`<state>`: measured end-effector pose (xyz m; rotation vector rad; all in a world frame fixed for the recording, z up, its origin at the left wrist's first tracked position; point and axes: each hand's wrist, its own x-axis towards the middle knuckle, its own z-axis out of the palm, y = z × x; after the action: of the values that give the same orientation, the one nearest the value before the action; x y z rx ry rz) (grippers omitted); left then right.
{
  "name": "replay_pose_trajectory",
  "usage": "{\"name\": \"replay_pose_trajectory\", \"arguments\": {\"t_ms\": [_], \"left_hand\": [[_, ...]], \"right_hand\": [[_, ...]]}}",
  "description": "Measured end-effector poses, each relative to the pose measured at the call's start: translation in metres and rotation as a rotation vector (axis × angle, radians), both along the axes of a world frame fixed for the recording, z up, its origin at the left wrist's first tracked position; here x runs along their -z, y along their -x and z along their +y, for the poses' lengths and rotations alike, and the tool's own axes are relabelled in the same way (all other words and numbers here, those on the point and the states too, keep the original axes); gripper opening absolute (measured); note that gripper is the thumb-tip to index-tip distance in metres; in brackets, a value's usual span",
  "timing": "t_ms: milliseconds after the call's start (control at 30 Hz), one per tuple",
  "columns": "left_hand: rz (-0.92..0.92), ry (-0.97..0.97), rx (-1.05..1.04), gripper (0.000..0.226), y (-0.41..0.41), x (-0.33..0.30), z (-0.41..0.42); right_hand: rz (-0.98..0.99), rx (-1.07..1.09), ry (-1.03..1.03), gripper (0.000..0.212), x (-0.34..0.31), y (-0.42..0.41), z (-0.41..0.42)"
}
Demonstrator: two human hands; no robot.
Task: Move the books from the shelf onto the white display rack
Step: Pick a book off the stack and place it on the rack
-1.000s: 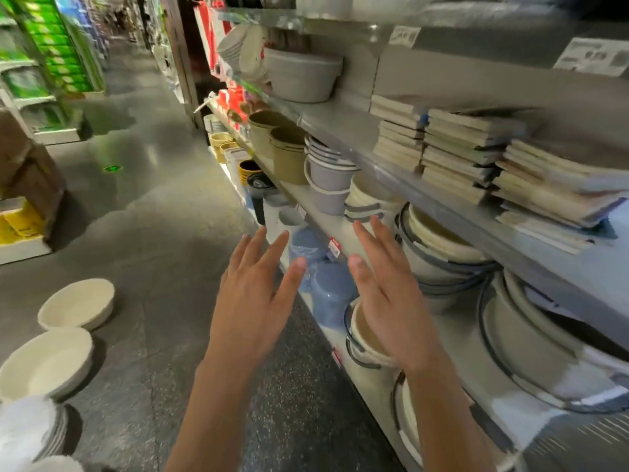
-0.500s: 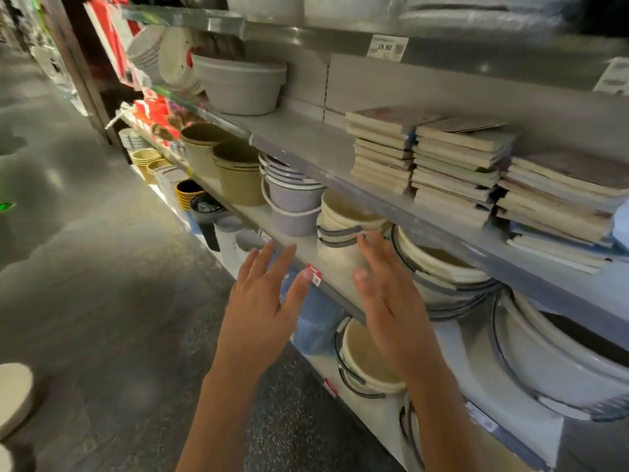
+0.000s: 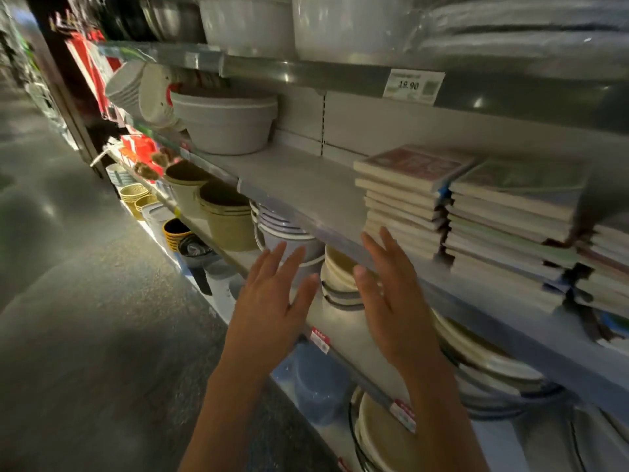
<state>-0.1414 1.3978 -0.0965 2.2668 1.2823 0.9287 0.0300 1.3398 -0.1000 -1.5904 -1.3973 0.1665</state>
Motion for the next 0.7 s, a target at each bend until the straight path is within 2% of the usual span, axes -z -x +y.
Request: {"name": "replay_pose_trajectory", "arguments": {"t_ms": [100,200,267,433,567,700], "left_hand": [[-0.006,-0.015,0.062,0.057,-0.024,-0.003,0.031],[0.004,-0.016,0.117,0.076,-0.044,-0.003,0.055],[-0.010,-0.001,0.149,0.079,-0.056,-0.003,0.072],[-0.070,0.009,0.250,0.066,-0.086,-0.008,0.109],[-0.106,-0.012,0.339,0.066,-0.110,-0.017,0.140],[-0.197,0.024,0.405,0.067,-0.133,-0.028,0.174]], "right_hand": [[0.011,0.062,-0.041,0.064,-0.008,-0.017,0.027],[-0.008,0.121,-0.038,0.065,-0.011,-0.032,0.043],[-0.004,0.173,-0.049,0.068,-0.011,-0.042,0.052],[0.058,0.337,-0.134,0.071,-0.011,-0.061,0.070],[0.081,0.460,-0.188,0.069,-0.012,-0.074,0.083],[0.149,0.576,-0.208,0.078,-0.022,-0.082,0.107]]}}
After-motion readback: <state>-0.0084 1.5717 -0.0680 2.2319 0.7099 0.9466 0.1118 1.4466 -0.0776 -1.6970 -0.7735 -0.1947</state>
